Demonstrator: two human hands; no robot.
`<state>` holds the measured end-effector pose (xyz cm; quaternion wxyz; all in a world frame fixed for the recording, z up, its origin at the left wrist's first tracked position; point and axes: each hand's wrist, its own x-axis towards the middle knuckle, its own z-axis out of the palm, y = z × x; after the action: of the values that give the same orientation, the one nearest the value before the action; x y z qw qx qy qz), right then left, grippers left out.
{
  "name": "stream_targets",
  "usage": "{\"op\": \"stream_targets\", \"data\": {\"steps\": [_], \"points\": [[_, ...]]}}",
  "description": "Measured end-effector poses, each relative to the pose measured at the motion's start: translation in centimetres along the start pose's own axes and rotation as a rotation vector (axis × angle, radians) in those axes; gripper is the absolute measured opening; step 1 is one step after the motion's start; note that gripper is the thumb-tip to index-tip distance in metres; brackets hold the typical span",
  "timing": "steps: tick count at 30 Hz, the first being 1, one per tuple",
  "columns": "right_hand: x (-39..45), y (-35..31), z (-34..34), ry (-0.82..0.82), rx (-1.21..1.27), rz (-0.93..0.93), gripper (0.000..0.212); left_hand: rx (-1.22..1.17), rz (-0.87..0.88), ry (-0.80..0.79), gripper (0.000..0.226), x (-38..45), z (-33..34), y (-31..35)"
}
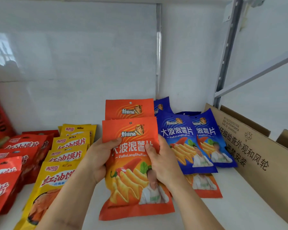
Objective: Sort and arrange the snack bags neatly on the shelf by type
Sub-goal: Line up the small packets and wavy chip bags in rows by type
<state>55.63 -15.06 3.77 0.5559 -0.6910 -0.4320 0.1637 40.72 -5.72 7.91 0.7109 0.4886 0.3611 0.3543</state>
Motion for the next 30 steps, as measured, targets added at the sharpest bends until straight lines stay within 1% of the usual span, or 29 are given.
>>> {"op": "stream_targets", "data": {"steps": [2, 3, 5, 8, 11, 13, 16, 17, 19, 23, 25, 26, 27, 29, 30], "points": [[0.0, -0.3, 0.6, -0.031, 0.047, 0.012, 0.026, -0.009, 0.001, 0.037, 0.020, 0.2, -0.5, 0.1], [0.1, -0.2, 0.8, -0.044, 0.073, 0.021, 0.027, -0.018, -0.006, 0.054, 0.022, 0.3, -0.7, 0.2], [0.4, 0.3, 1.4, -0.055, 0.113, 0.040, 0.037, -0.038, -0.018, 0.078, 0.025, 0.4, -1.0, 0.1], [0.4, 0.5, 2.3, -0.107, 0.213, 0.116, 0.038, -0.053, -0.002, 0.129, 0.021, 0.5, -1.3, 0.2], [0.8, 1.2, 3.2, -0.164, 0.203, 0.180, 0.053, -0.043, 0.041, 0.186, 0.022, 0.8, -1.7, 0.3], [1.1, 1.5, 3.8, -0.179, 0.230, 0.196, 0.046, -0.006, 0.050, 0.191, 0.026, 0.8, -2.1, 0.5], [1.4, 1.5, 4.3, -0.140, 0.291, 0.247, 0.022, 0.074, 0.064, 0.200, 0.023, 0.9, -2.4, 1.0], [1.6, 1.5, 4.6, -0.129, 0.294, 0.256, 0.017, 0.113, 0.081, 0.209, 0.024, 1.0, -2.6, 1.0], [1.8, 1.5, 5.3, -0.123, 0.269, 0.272, 0.016, 0.242, 0.135, 0.251, 0.034, 1.3, -2.8, 1.1], [2.4, 0.8, 6.0, -0.104, 0.222, 0.258, 0.018, 0.755, 0.286, 0.411, 0.062, 1.8, -3.7, 0.6], [2.7, 0.7, 6.1, -0.076, 0.136, 0.241, 0.010, 0.951, 0.328, 0.444, 0.070, 2.1, -4.0, 0.1], [2.8, 0.7, 6.2, -0.065, 0.088, 0.244, 0.008, 1.049, 0.344, 0.448, 0.071, 2.2, -4.1, -0.2], [2.9, 0.8, 6.5, -0.058, 0.042, 0.256, 0.010, 1.139, 0.357, 0.448, 0.070, 2.3, -4.1, -0.4], [3.3, 0.9, 7.3, -0.056, -0.006, 0.285, 0.018, 1.297, 0.406, 0.447, 0.061, 2.7, -4.2, -0.9], [3.4, 0.8, 7.6, -0.060, -0.030, 0.294, 0.018, 1.364, 0.438, 0.446, 0.055, 2.8, -4.2, -1.2]]}}
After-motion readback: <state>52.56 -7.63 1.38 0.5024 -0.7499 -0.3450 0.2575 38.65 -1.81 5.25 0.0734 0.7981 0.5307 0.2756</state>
